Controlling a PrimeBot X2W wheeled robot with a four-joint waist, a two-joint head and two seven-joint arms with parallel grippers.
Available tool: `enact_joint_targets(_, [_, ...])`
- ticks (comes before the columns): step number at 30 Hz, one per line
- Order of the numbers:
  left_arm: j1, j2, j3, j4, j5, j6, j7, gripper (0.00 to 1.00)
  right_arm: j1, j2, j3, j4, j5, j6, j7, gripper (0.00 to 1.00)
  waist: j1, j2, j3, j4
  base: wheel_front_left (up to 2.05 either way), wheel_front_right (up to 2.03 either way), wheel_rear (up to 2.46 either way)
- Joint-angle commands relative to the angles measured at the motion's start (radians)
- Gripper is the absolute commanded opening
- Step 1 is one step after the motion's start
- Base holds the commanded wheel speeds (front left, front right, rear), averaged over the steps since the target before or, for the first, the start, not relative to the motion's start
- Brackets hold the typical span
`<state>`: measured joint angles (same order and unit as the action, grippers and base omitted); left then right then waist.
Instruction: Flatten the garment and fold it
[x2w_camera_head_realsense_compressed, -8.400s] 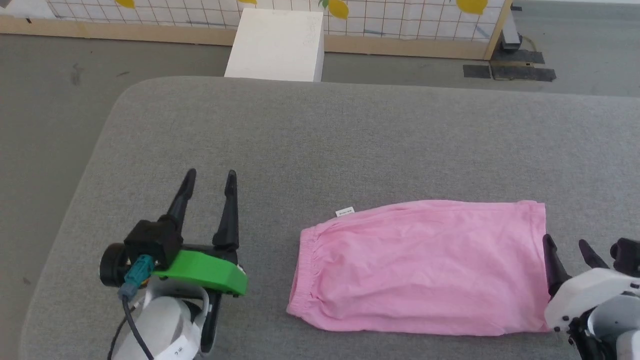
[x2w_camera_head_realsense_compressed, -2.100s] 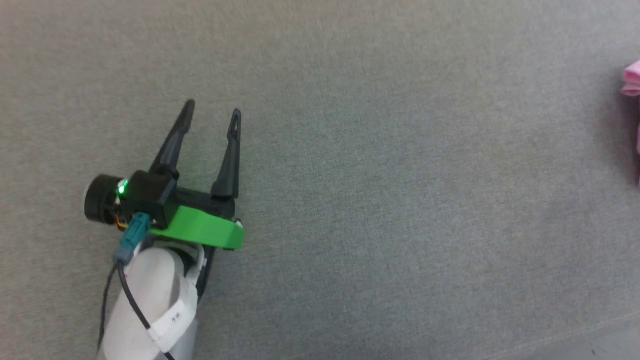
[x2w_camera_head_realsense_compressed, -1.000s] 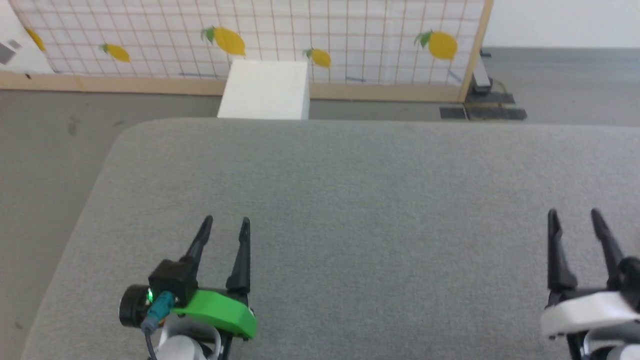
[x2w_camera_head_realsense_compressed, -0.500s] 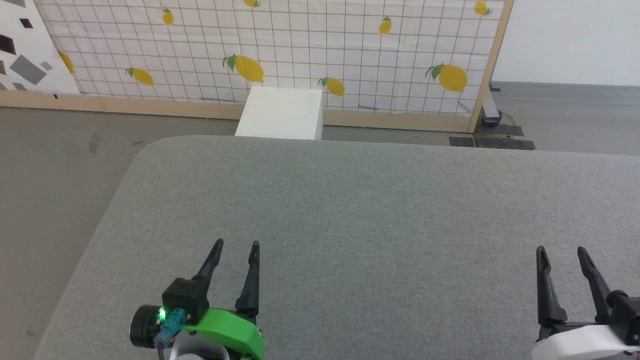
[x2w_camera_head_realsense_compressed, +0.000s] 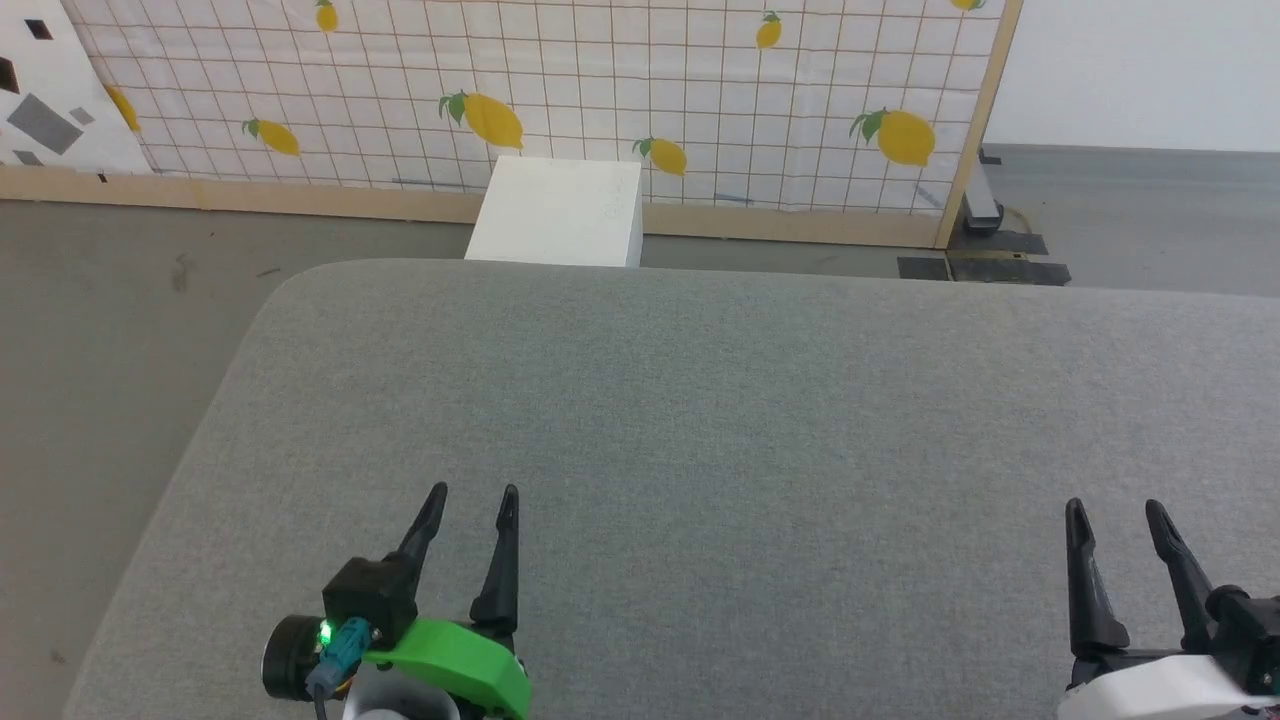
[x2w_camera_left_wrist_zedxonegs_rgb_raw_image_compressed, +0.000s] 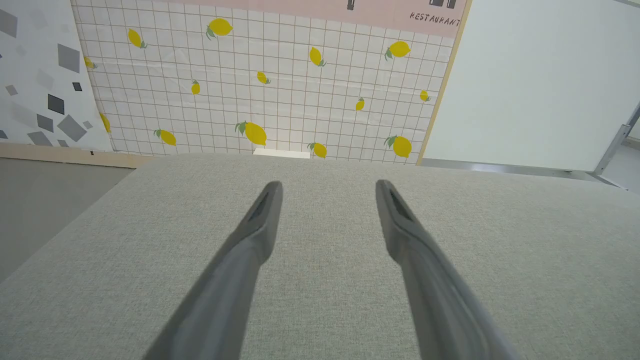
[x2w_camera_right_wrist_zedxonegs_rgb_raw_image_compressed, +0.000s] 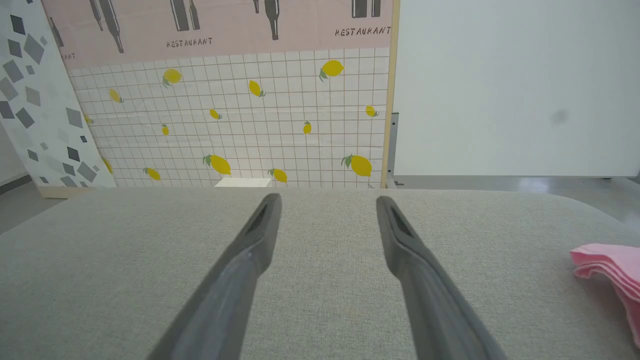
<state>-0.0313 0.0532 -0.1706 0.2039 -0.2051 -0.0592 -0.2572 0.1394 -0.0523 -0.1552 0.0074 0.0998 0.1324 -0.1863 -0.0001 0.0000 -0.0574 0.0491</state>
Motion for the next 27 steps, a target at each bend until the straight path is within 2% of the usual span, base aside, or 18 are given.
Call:
enact_joint_targets(1, [0.0, 0.0, 0.0, 0.0, 0.0, 0.0, 0.001, 0.0, 0.0, 0.0, 0.0, 0.0, -0.001, 0.0, 0.002, 0.0, 0.0001, 0.0, 0.0, 0.0, 0.0, 0.0, 0.0])
enact_joint_targets(27, [0.003, 0.0, 0.017, -0.022, 0.021, 0.006, 0.028, 0.0, -0.015, 0.0, 0.015, 0.0, -0.011, 0.0, 0.021, 0.0, 0.0001, 0.0, 0.007, -0.006, 0.0, 0.0, 0.0])
